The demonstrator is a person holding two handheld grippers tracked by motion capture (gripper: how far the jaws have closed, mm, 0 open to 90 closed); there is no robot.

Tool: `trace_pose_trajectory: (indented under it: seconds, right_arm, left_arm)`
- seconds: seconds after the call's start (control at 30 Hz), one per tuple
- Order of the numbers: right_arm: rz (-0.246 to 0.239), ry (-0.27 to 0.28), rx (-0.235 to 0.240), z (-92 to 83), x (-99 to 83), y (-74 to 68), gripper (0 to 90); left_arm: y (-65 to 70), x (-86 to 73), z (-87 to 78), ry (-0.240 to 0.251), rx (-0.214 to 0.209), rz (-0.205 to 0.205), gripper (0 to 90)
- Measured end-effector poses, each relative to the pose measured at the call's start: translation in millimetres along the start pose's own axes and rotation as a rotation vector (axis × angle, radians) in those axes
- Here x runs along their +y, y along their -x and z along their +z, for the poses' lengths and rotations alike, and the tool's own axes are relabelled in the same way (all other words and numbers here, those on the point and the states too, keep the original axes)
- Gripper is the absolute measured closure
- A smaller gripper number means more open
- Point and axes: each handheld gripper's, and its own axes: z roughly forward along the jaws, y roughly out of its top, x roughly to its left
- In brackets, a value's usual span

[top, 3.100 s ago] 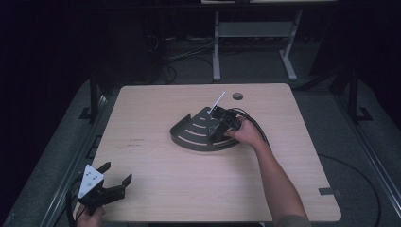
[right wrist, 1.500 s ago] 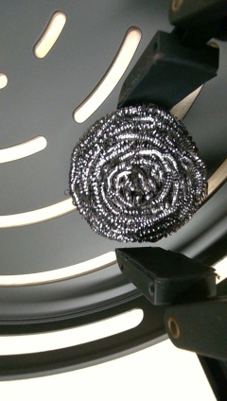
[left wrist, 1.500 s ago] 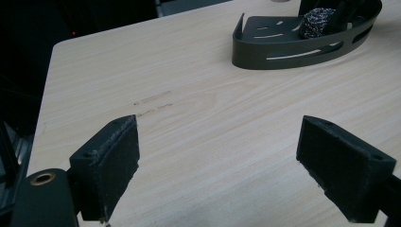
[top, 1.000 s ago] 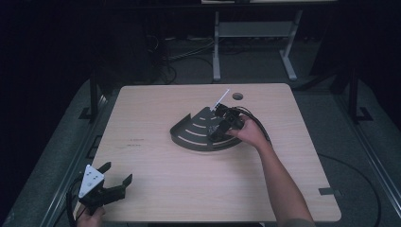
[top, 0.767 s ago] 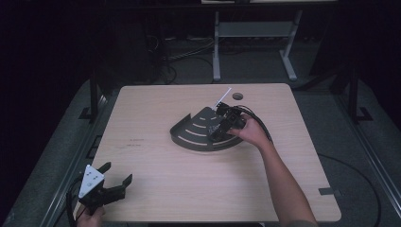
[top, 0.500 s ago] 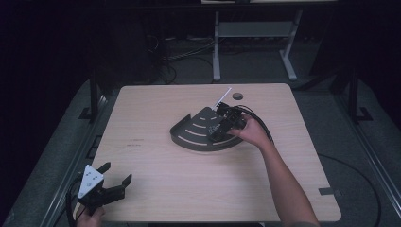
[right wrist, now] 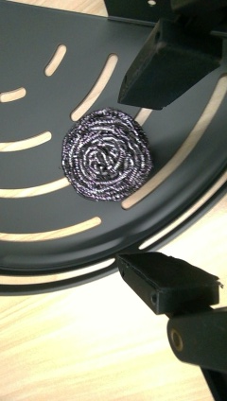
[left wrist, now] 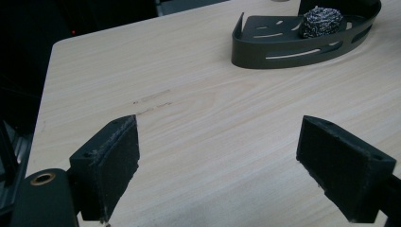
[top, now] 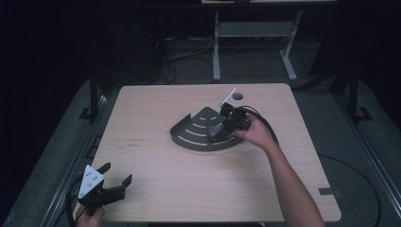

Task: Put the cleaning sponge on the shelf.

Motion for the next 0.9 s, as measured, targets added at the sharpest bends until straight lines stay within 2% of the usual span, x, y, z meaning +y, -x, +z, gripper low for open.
trace_pose_trajectory:
  seconds: [0.3,0.9]
  right_arm:
    - [-0.016,0.006,0.001,-8.8,-8.8,-6.8,19.4]
    - [-0.018,0.016,0.003,-24.9,-28.4,-16.8,19.3]
  left_arm:
    - [-0.8,-0.6,0.3,-0.007,0.002,0.002,13.2]
    - [-0.2,-0.7,-0.7,-0.001,0.001,-0.003,13.3]
